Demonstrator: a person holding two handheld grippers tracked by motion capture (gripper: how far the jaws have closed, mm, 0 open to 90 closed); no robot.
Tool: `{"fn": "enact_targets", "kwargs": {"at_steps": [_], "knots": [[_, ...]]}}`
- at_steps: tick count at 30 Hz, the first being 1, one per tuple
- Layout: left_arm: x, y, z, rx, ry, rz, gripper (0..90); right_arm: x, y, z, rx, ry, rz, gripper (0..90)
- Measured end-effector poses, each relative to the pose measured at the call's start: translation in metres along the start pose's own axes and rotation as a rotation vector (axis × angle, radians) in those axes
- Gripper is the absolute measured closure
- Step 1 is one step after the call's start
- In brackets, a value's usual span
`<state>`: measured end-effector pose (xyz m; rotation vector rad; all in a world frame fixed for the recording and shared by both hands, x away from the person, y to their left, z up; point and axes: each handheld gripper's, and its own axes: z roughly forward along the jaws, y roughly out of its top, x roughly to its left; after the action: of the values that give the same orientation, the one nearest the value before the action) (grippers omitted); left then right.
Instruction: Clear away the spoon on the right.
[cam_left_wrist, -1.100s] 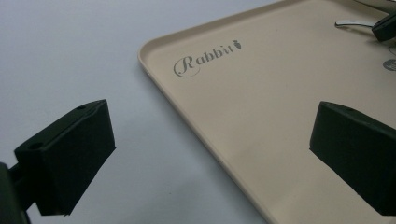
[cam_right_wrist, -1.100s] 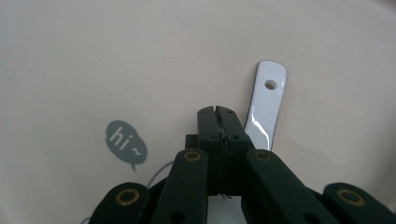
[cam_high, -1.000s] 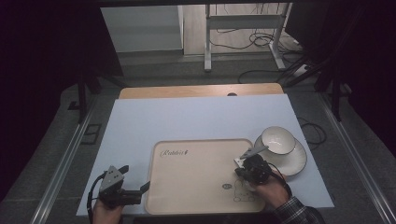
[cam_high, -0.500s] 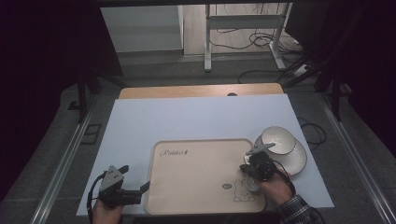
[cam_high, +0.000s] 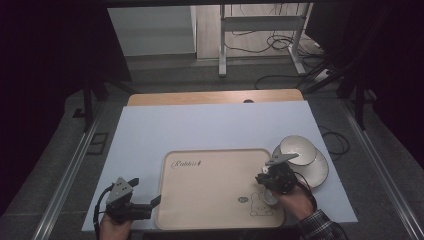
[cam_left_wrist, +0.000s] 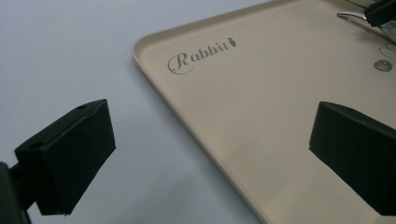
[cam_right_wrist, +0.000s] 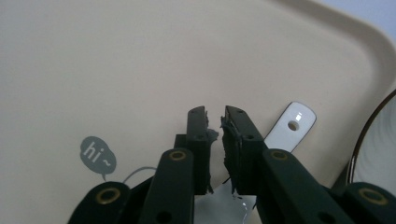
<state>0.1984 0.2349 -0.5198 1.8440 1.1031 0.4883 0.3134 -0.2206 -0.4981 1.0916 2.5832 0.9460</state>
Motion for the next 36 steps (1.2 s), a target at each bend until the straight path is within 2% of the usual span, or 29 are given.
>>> {"fn": "enact_targets", "kwargs": {"at_steps": [9, 24, 36], "knots": [[0.0, 0.0, 0.0, -0.001, 0.001, -0.001, 0.0, 0.002, -0.001, -0.008, -0.046, 0.0, -0.005, 71.5], [0.0, 0.0, -0.001, -0.003, 0.006, -0.001, 0.0, 0.007, -0.002, -0.016, -0.067, -0.008, -0.022, 66.0], [0.0, 0.0, -0.001, -0.003, 0.005, 0.0, 0.0, 0.01, -0.003, -0.028, -0.101, -0.024, -0.034, 58.0]]}}
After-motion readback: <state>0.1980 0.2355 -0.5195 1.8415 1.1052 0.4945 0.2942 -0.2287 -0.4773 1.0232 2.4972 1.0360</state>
